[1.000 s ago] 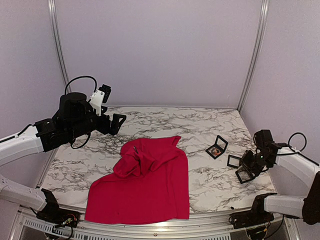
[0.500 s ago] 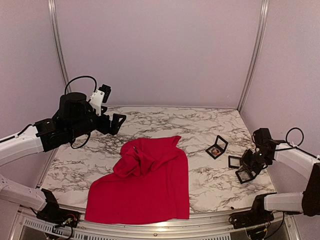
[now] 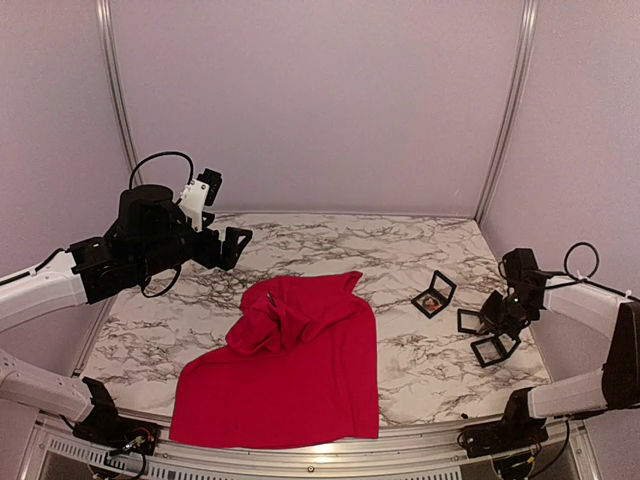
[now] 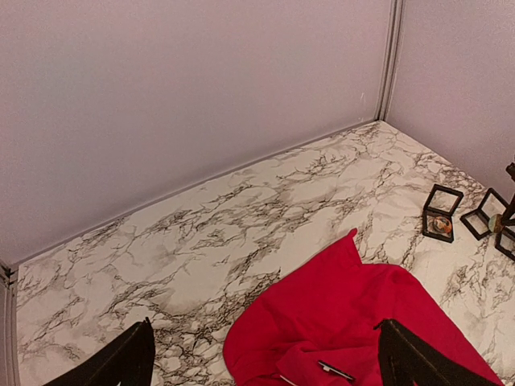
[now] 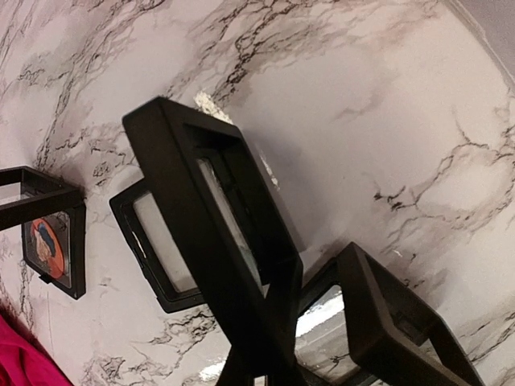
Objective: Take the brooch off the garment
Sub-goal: Move the brooch box to the corner of the board.
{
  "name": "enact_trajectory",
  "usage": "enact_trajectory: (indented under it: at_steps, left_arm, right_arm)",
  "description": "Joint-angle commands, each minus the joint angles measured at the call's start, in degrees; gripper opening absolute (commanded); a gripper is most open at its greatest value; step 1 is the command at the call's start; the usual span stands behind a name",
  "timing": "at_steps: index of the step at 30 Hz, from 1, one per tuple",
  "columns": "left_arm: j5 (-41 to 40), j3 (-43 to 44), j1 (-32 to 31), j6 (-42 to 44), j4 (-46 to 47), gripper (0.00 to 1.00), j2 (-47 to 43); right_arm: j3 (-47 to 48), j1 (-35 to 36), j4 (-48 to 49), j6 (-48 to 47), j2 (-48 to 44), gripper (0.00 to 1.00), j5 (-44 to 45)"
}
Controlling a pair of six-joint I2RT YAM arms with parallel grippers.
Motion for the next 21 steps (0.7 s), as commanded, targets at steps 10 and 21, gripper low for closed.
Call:
enact_trajectory:
  at_steps: [10, 21]
  left_arm:
    - [-0.08, -0.24, 0.5, -0.02, -1.25, 0.99, -0.42]
    - [0.01, -0.25, 0.52, -0.07, -1.27, 0.99, -0.38]
  right_arm:
    - [5.36, -0.58, 3.95, -5.52, 6.9, 0.0, 4.12]
    - [8.29, -0.56, 3.45, -6.6, 4.72, 0.0, -1.72]
